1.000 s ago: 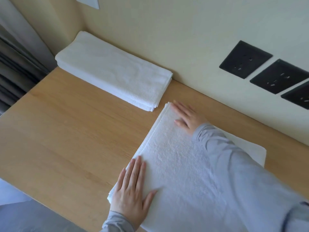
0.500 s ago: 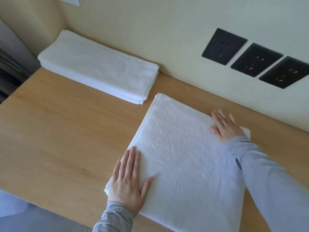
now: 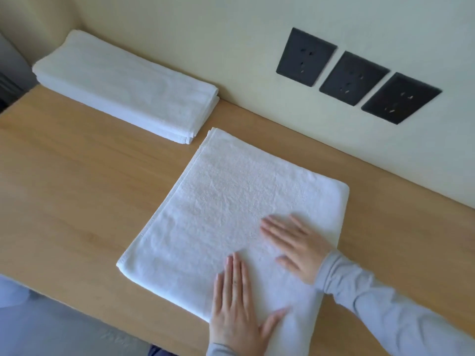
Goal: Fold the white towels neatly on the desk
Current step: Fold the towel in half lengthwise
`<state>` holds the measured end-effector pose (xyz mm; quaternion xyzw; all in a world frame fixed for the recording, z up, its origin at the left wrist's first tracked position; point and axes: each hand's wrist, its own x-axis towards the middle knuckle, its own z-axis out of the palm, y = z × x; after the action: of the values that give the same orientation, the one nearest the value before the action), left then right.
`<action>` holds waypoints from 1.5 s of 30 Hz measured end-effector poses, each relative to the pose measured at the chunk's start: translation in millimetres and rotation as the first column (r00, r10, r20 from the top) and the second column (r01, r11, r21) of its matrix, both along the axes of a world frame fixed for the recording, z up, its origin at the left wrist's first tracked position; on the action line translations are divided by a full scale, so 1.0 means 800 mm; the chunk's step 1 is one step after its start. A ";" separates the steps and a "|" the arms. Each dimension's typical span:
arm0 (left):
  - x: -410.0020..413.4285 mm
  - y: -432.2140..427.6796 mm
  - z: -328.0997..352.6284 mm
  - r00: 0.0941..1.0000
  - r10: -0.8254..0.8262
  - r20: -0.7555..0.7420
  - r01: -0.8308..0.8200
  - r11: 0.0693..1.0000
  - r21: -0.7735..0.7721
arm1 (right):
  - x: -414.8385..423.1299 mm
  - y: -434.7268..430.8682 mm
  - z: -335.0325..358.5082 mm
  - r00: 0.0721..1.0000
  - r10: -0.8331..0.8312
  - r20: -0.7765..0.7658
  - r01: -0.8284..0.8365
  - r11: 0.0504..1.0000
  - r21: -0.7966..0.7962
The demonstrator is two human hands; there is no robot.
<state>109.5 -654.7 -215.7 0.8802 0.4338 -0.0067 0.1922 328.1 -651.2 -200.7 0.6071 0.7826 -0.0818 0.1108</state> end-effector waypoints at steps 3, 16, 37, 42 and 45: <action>0.001 -0.009 -0.019 1.000 0.002 -0.026 -0.001 0.999 0.033 | 0.092 0.011 -0.001 0.984 -0.133 0.118 0.136 0.990 -0.018; -0.007 0.015 0.026 -0.126 0.943 0.307 -0.835 0.066 -0.547 | 0.116 0.168 0.001 0.444 -0.698 -0.562 0.645 0.684 -0.340; 0.023 0.138 0.093 0.527 0.734 0.428 -0.488 0.674 -0.555 | 0.126 -0.105 0.070 0.007 -0.839 -0.545 0.898 0.244 -0.365; 0.108 0.172 0.047 0.832 0.529 0.165 -0.406 0.784 -0.470 | 0.093 -0.195 0.014 -0.196 -0.815 -0.546 0.934 0.013 -0.356; 0.124 0.138 0.019 0.926 0.376 0.046 -0.365 0.918 -0.157 | 0.065 -0.200 0.001 0.080 -0.870 -0.486 0.996 0.092 0.001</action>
<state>208.5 -544.2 -200.8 0.7655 0.5832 0.0311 0.2700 380.4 -811.5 -199.8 0.9482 0.1982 -0.1106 -0.2222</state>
